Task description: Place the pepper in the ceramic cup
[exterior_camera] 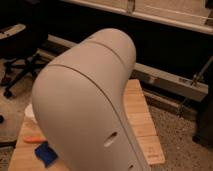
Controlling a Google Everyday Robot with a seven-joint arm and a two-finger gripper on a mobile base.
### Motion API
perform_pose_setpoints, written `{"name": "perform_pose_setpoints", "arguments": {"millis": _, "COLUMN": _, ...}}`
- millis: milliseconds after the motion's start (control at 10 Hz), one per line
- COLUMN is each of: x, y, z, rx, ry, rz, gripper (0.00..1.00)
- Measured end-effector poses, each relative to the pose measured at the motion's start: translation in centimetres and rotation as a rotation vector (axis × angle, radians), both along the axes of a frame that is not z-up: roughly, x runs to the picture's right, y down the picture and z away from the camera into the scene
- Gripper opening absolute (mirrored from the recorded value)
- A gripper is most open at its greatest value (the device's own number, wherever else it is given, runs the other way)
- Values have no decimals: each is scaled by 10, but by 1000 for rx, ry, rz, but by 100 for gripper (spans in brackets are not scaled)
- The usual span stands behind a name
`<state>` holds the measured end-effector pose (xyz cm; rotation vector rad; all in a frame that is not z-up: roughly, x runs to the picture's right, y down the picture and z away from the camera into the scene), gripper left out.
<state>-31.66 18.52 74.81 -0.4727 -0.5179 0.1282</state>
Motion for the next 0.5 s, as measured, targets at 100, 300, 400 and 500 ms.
{"name": "perform_pose_setpoints", "arguments": {"millis": 100, "x": -1, "y": 5, "z": 4, "rx": -6, "ry": 10, "rz": -11, "gripper": 80}}
{"name": "perform_pose_setpoints", "arguments": {"millis": 300, "x": -3, "y": 16, "z": 11, "rx": -23, "ry": 28, "rz": -34, "gripper": 80}}
{"name": "perform_pose_setpoints", "arguments": {"millis": 400, "x": -5, "y": 20, "z": 13, "rx": -29, "ry": 32, "rz": -43, "gripper": 80}}
{"name": "perform_pose_setpoints", "arguments": {"millis": 500, "x": -8, "y": 22, "z": 15, "rx": -33, "ry": 34, "rz": -50, "gripper": 80}}
